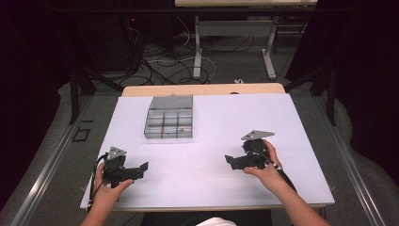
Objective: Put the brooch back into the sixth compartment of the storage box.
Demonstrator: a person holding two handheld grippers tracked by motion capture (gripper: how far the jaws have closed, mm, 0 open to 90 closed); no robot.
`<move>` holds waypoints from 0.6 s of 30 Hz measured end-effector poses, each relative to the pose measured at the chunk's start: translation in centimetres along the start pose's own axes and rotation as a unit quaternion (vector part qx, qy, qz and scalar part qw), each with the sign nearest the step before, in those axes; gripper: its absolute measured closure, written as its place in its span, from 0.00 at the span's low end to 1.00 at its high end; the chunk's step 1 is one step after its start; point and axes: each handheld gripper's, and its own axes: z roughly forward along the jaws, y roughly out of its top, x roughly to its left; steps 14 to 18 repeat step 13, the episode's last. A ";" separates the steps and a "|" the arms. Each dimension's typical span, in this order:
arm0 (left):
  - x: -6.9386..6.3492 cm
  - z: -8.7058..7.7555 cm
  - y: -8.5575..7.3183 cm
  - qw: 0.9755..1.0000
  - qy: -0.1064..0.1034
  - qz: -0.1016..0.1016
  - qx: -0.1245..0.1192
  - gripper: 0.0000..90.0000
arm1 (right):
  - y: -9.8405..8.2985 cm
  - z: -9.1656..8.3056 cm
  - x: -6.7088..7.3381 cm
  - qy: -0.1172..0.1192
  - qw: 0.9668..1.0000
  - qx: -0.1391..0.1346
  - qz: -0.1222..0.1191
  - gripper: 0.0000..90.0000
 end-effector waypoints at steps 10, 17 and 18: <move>0.0 0.2 0.0 1.000 0.000 0.002 -0.006 0.03 | -2.1 0.8 -1.1 -0.008 0.999 0.007 0.030 0.00; 0.0 0.2 0.1 1.000 0.000 0.003 -0.002 0.03 | -2.0 0.7 -0.9 -0.009 1.000 0.003 0.024 0.00; 0.0 0.2 0.1 1.000 0.000 0.003 -0.002 0.03 | -2.0 0.7 -0.9 -0.009 1.000 0.003 0.024 0.00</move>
